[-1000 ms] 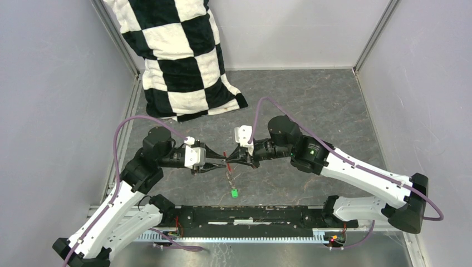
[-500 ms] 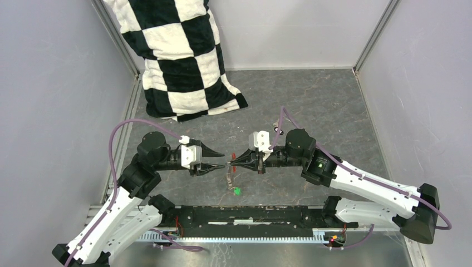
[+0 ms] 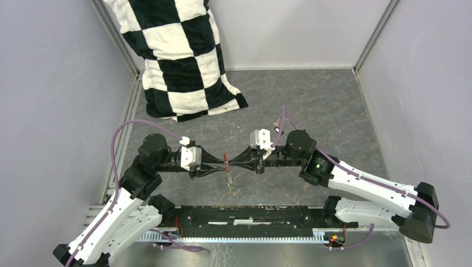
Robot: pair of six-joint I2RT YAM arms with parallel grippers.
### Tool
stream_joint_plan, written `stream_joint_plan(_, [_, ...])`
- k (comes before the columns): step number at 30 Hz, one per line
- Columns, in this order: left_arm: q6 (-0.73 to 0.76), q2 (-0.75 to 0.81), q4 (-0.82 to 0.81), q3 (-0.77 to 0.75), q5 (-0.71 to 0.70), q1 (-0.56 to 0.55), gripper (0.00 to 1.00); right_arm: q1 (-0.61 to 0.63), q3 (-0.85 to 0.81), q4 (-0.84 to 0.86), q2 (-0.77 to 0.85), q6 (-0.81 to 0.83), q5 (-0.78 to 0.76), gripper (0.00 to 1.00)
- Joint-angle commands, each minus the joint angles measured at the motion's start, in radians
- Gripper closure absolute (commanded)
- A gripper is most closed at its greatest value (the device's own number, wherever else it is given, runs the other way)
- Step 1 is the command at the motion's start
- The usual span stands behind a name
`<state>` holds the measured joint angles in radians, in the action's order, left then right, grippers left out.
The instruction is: Put the keys on the keyring
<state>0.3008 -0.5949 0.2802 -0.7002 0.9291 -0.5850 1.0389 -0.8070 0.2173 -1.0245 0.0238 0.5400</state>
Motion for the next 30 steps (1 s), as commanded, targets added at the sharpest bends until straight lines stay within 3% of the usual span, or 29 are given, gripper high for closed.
stream_joint_plan(1, [-0.046,-0.017,-0.05,-0.003,0.04,-0.003,0.68,0.005,-0.018,0.064,-0.009,-0.013,0.017,0.99])
stream_joint_plan(12, [-0.074,-0.026,-0.082,-0.004,0.035,-0.003,0.67,0.005,-0.029,0.065,-0.026,-0.013,0.029,0.99])
stream_joint_plan(19, [-0.037,-0.023,-0.07,0.01,0.033,-0.003,0.94,0.005,-0.029,0.067,-0.015,-0.014,0.035,0.99])
stream_joint_plan(22, [0.001,-0.017,-0.061,0.013,0.033,-0.003,0.98,0.005,-0.026,0.072,-0.012,-0.022,0.06,0.99])
stream_joint_plan(25, [0.103,0.002,-0.032,0.012,0.042,-0.003,0.98,0.005,-0.027,0.044,0.003,-0.017,0.055,0.86])
stream_joint_plan(28, [0.329,0.038,0.046,0.006,0.066,-0.003,0.98,0.004,-0.03,-0.01,0.038,0.009,0.012,0.62])
stream_joint_plan(30, [0.47,0.071,0.073,0.012,0.066,-0.003,0.98,0.004,-0.031,-0.052,0.074,0.044,-0.007,0.54])
